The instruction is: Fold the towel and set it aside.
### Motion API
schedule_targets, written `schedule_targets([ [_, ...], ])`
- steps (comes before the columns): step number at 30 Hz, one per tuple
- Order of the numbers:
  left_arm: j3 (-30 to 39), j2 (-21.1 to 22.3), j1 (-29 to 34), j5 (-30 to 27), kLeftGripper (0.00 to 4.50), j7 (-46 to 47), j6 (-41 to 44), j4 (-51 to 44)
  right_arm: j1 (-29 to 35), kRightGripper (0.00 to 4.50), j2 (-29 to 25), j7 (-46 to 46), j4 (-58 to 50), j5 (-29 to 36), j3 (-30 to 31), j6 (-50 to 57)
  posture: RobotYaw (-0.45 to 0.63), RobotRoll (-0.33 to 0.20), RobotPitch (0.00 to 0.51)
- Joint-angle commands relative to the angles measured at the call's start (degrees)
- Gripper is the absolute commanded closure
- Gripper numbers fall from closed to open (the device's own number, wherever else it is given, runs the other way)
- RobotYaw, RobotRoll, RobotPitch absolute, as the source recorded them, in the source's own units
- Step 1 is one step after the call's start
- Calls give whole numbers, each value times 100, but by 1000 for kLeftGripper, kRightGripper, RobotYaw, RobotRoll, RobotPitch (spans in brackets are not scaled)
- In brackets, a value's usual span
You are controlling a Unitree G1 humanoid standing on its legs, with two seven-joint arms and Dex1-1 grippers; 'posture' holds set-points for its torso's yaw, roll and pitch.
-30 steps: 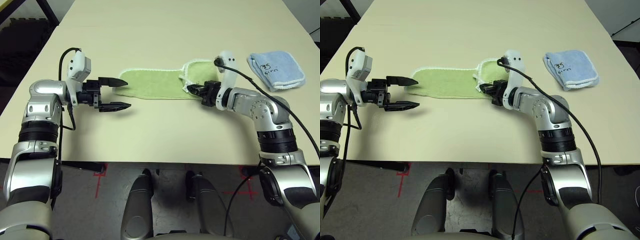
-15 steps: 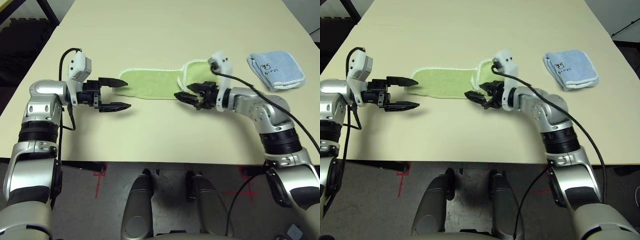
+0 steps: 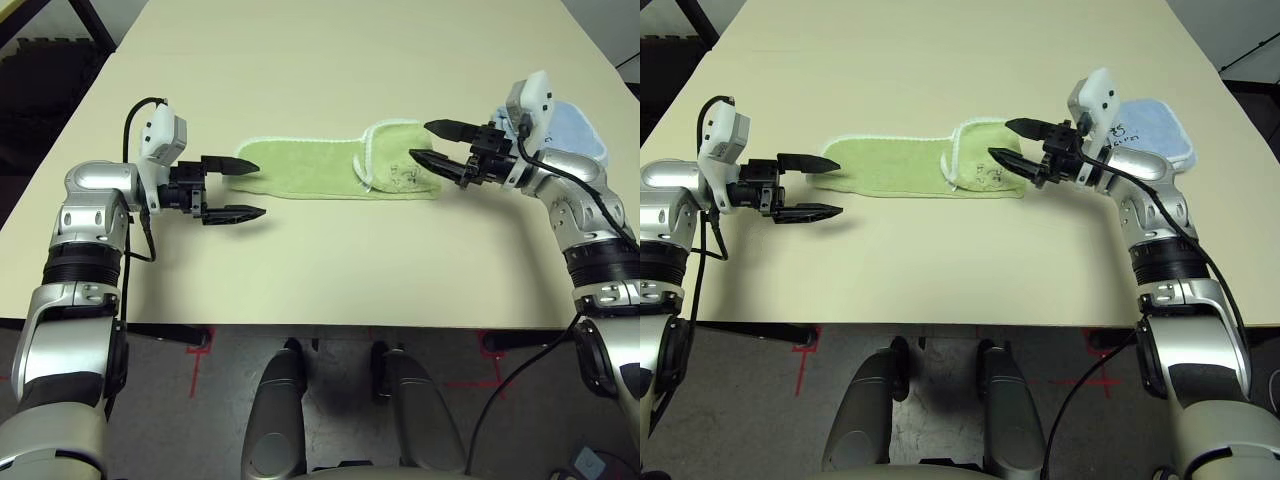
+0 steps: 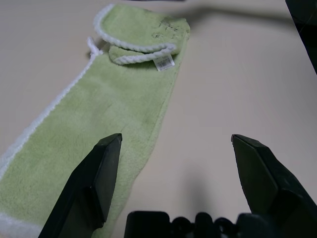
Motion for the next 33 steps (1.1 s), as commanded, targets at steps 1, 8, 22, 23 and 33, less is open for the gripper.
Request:
schedule_targets([
  [1, 33, 26, 81, -24, 0, -4, -39, -69, -51, 3515, -55, 265, 425, -155, -60, -315, 20, 0, 224],
  [8, 29, 36, 98, -27, 0, 9, -14, -114, -162, 4444, 12, 378, 670, -192, -130, -487, 22, 0, 223],
  [22, 51, 96, 297, -61, 0, 35, 125, -396, -904, 4444, 1453, 56, 1876, -791, 122, -1297, 59, 0, 229],
  [23, 57, 114, 313, -64, 0, 33, 141, -421, -929, 4444, 1521, 24, 1975, -864, 141, -1337, 62, 0, 229],
  [33, 53, 160, 333, -64, 0, 47, 219, -529, -837, 4444, 1630, -505, 2674, -1807, 606, -1483, 66, 0, 231],
])
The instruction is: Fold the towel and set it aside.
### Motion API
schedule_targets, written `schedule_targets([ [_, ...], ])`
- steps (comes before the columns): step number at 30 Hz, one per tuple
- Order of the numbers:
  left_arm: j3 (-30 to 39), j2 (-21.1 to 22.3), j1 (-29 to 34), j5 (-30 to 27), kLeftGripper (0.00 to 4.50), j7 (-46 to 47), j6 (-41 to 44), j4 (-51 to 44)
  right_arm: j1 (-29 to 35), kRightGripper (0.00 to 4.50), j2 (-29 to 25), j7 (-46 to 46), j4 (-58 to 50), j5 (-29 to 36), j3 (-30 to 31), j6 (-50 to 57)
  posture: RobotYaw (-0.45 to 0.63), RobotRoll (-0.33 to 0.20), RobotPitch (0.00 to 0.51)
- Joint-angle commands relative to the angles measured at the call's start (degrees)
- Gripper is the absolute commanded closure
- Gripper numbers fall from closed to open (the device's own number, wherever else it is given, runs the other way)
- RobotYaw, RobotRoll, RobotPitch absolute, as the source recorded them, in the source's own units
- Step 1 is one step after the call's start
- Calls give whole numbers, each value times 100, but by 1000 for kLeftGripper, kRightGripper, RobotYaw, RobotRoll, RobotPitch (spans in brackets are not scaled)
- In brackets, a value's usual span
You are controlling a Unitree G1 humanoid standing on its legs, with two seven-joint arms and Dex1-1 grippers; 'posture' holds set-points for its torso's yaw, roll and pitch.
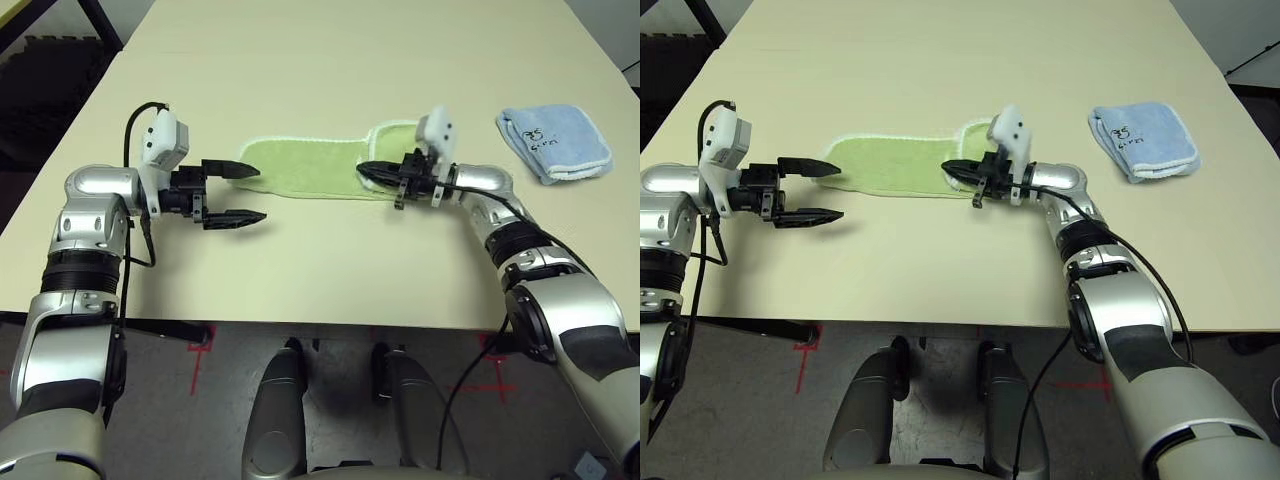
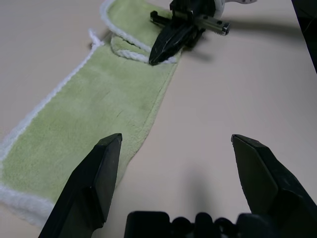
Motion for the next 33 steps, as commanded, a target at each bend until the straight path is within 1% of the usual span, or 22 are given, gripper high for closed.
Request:
schedule_targets([
  [1, 13, 32, 90, -56, 0, -5, 43, -128, 170, 4444, -22, -107, 243, -298, 145, -75, 66, 0, 232],
  [5, 3, 23, 68, -43, 0, -16, 30, -95, 123, 4444, 28, -108, 205, -220, 1, -134, 62, 0, 231],
  [7, -2, 18, 54, -32, 0, -14, 15, -69, 11, 4444, 26, -3, 126, -21, -186, -135, 60, 0, 227],
  [11, -1, 15, 32, -23, 0, -6, -3, -39, -262, 4444, -42, 283, -89, 614, -772, 44, 55, 0, 225],
  [13, -1, 15, 26, -21, 0, -6, -4, -29, -414, 4444, -95, 242, -129, 906, -1080, 289, 50, 0, 224],
  [15, -5, 17, 17, -17, 0, -13, -4, -13, -541, 4444, -168, -10, -92, 978, -1246, 402, 47, 0, 224],
  [18, -12, 15, -8, -9, 0, -25, -10, 24, -673, 4444, -214, -666, 8, 838, -1289, 510, 44, 0, 226],
  [20, -25, -7, -33, -4, 0, -15, -1, 25, -765, 4444, -209, -1496, 143, 499, -1113, 646, 43, 0, 228],
  [23, -37, -23, -38, -9, 0, -17, 19, -1, -823, 4444, -65, -2207, 276, 275, -1003, 854, 47, 0, 230],
  [29, -20, 22, 18, -27, 0, -30, 60, -75, -755, 4444, 100, -2941, 512, -109, -809, 1257, 58, 0, 232],
  [33, -6, 46, 68, -41, 0, -23, 98, -139, -563, 4444, 77, -3158, 617, -285, -760, 1386, 61, 0, 234],
])
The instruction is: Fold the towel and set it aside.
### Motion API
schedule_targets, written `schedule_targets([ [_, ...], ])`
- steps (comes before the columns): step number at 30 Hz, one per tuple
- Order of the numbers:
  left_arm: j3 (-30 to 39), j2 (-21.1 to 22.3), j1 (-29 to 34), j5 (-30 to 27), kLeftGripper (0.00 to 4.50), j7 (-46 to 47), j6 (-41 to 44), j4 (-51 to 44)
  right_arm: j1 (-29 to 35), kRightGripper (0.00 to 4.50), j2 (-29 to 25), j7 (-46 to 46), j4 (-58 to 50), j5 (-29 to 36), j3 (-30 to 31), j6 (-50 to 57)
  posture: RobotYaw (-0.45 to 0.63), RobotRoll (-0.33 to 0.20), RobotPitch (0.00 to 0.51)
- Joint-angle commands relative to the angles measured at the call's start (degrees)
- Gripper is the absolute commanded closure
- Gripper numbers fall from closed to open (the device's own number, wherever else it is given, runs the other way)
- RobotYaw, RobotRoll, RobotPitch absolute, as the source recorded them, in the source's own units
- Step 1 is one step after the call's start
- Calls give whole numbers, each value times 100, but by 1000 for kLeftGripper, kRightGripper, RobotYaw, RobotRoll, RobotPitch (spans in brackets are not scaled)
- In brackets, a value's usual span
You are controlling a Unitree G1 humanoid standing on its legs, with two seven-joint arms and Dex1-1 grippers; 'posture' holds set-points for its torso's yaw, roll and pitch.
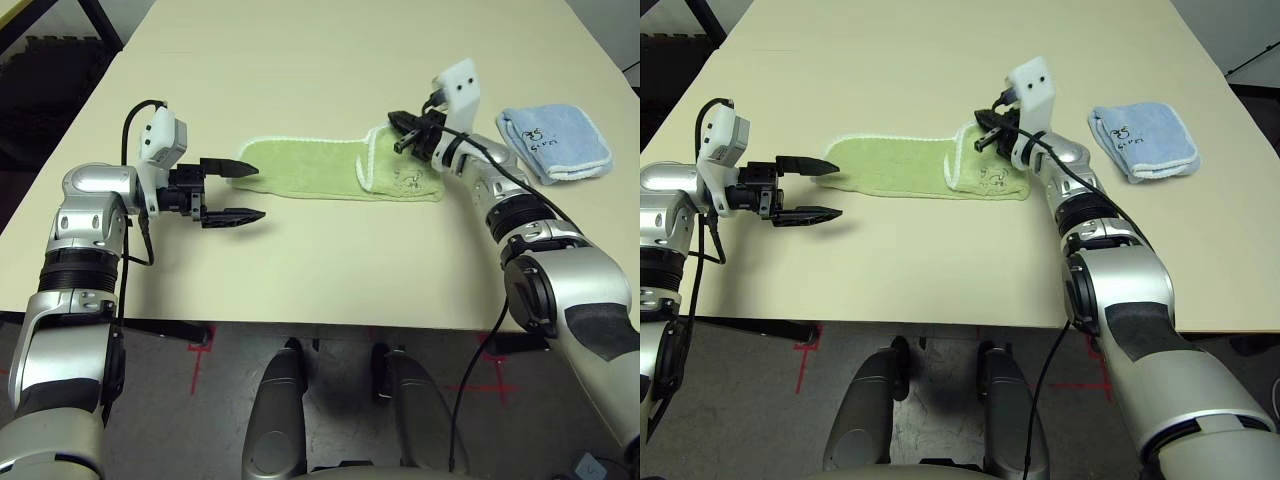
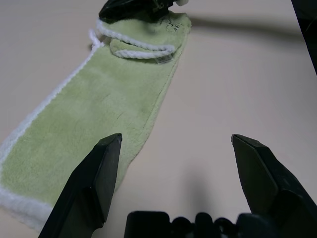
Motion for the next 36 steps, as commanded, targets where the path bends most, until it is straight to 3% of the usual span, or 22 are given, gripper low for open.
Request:
schedule_targets([
  [1, 2, 63, 115, -46, 0, -23, 62, -154, 266, 4444, -32, -147, 155, -126, 52, 160, 61, 0, 234],
  [9, -17, 35, 95, -30, 0, -13, 60, -117, 307, 4444, -91, 193, 12, 67, -152, 101, 44, 0, 232],
  [16, -31, -58, 19, -4, 0, 16, -34, -9, 252, 4444, -371, 1846, -644, 1043, -831, -350, 28, 0, 222],
  [21, -14, -83, 14, 4, 0, 16, -78, 16, 599, 4444, -948, 3366, -1371, 1439, -827, -424, 22, 0, 212],
  [28, -32, -124, -48, 19, 0, 28, -140, 96, 990, 4444, -1521, 4298, -1620, 1328, -522, -462, 15, 0, 205],
  [36, -11, -142, -15, -15, 0, 38, -159, 83, 1497, 4444, -1876, 4685, -1658, 1141, -265, -699, 21, 0, 206],
])
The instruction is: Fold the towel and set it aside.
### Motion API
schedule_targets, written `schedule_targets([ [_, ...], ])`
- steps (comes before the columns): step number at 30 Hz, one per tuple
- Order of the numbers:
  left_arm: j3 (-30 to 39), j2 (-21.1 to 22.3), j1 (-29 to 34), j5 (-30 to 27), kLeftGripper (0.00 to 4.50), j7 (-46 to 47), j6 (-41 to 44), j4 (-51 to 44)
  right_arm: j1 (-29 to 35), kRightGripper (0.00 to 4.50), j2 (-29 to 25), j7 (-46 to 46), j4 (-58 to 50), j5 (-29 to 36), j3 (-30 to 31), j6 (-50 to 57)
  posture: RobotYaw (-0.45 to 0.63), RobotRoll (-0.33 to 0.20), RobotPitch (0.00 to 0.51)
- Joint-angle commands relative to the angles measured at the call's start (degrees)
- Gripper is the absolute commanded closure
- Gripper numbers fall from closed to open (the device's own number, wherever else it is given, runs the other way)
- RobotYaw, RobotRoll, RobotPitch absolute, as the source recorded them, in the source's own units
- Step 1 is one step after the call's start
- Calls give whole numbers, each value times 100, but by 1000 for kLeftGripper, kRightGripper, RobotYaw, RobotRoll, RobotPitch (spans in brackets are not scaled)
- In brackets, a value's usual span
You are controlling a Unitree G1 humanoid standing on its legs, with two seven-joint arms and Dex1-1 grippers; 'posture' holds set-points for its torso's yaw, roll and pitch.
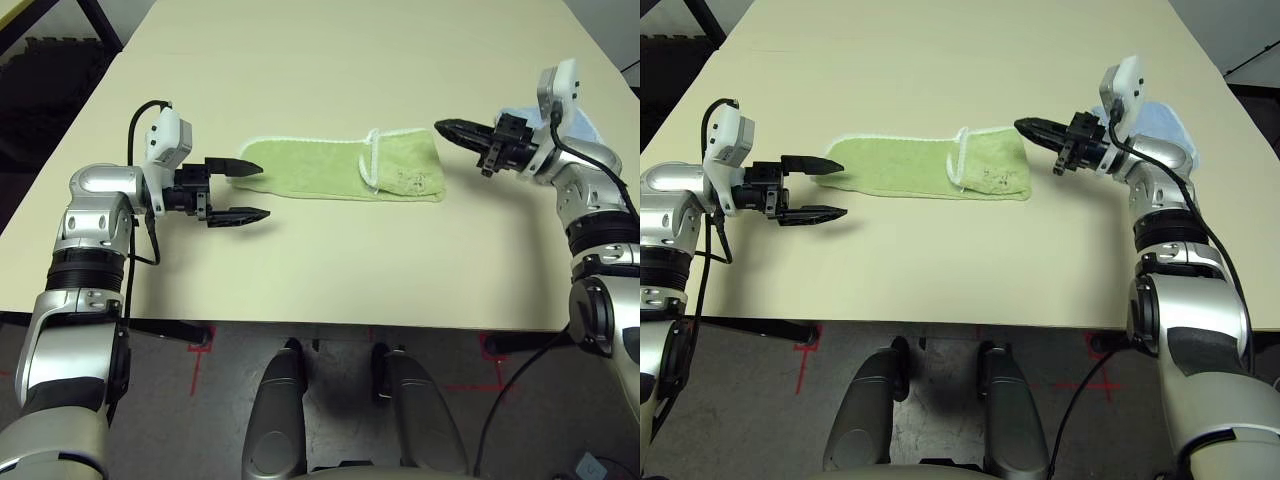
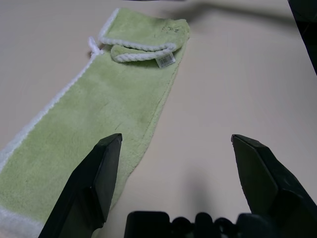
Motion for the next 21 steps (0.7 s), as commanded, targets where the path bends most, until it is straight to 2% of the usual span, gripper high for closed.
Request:
schedule_targets([
  [1, -2, -5, 27, -25, 0, -21, -47, 30, 226, 4444, -272, 194, -135, -62, 57, -127, 21, 0, 206],
  [6, 22, -3, 80, -43, 0, 1, -47, 4, 612, 4444, -735, 556, -245, -158, 138, -453, 22, 0, 204],
  [13, 24, -30, 63, -33, 0, 34, -74, 75, 882, 4444, -972, 794, -653, 58, 51, -179, 8, 0, 206],
  [21, 2, -58, 0, -16, 0, 23, -73, 155, 1203, 1644, -1070, 974, -1272, 389, -48, 233, 2, 0, 205],
])
